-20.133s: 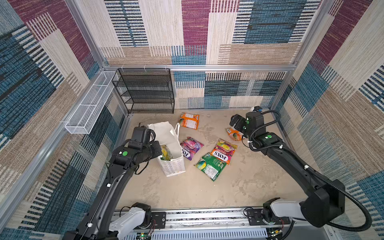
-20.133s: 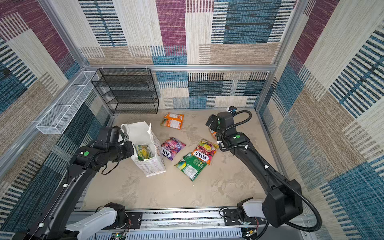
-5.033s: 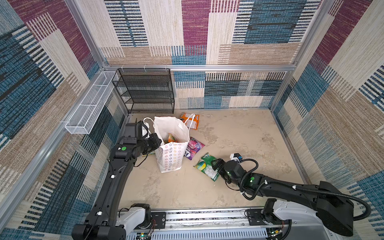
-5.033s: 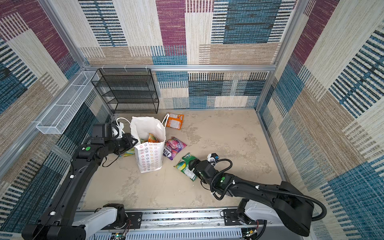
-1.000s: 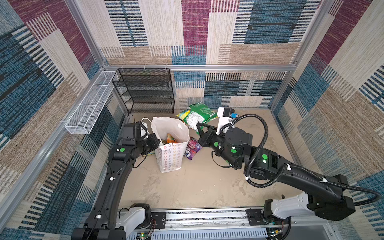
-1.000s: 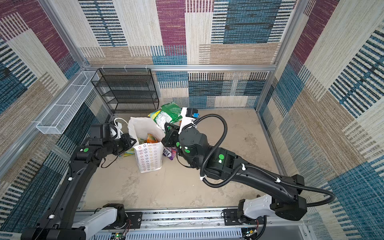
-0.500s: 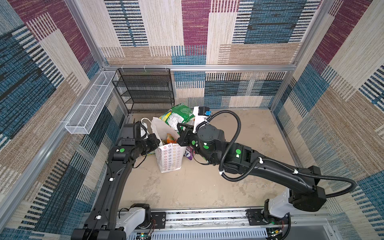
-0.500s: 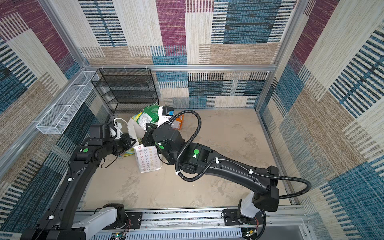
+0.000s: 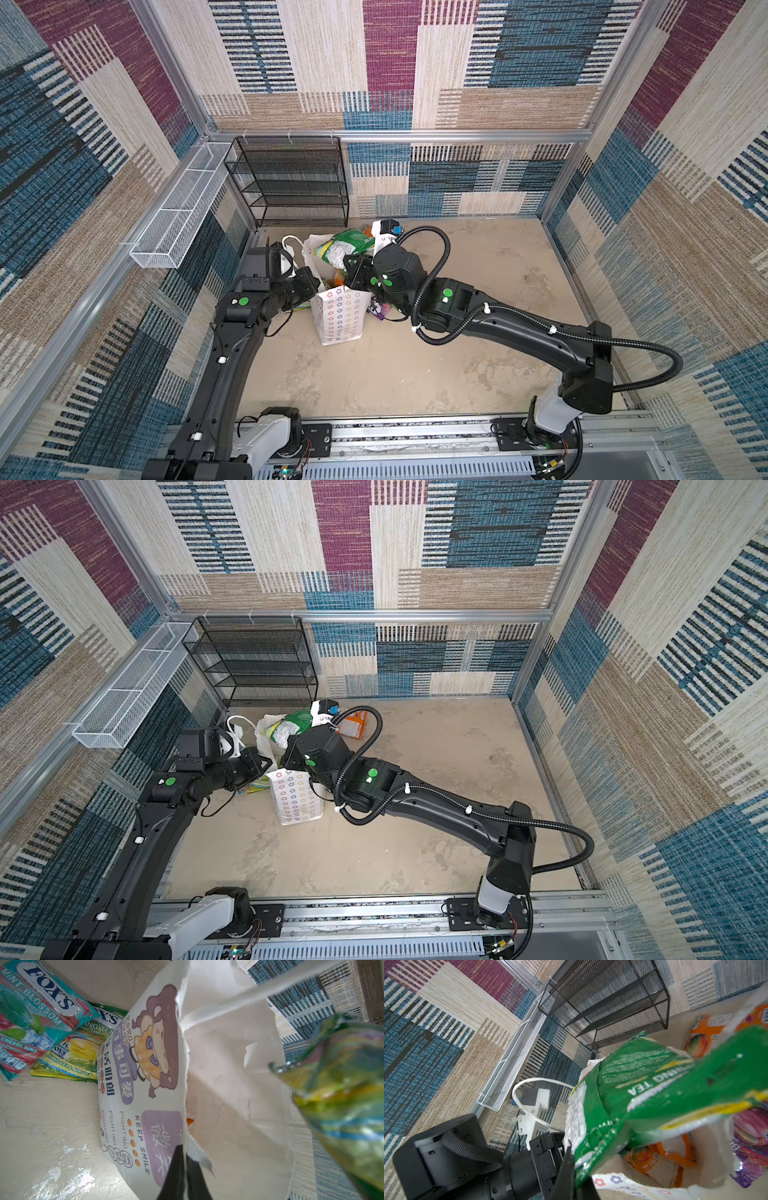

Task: Place the snacks into the paper bag
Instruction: 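Lower the green packet into the bag held by the left gripper, then open the right gripper and withdraw it upward from the bag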

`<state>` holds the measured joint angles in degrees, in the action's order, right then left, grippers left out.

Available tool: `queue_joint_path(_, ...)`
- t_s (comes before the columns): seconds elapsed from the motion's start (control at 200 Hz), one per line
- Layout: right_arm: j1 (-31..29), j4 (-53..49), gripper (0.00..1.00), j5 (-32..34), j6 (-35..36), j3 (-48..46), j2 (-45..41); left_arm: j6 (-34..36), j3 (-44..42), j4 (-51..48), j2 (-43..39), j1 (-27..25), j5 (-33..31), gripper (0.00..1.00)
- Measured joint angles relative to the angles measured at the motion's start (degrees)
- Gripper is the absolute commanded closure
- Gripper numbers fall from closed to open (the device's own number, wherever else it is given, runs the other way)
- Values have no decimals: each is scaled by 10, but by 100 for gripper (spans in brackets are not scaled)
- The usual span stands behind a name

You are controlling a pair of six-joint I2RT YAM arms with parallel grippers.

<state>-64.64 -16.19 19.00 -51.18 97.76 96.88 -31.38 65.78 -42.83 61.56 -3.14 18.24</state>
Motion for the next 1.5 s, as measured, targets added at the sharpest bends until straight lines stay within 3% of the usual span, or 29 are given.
queue_joint_path(0.451, 31, 1, 100, -55, -39, 35, 71, 0, 0, 0, -1, 1, 0, 100)
queue_joint_path(1.162, 47, -1, 96, -65, -73, 56, 118, 0, 0, 0, -3, 1, 0, 100)
queue_joint_path(1.497, 47, 0, 65, -101, -70, 96, 146, 0, 0, 0, -4, 1, 1, 100)
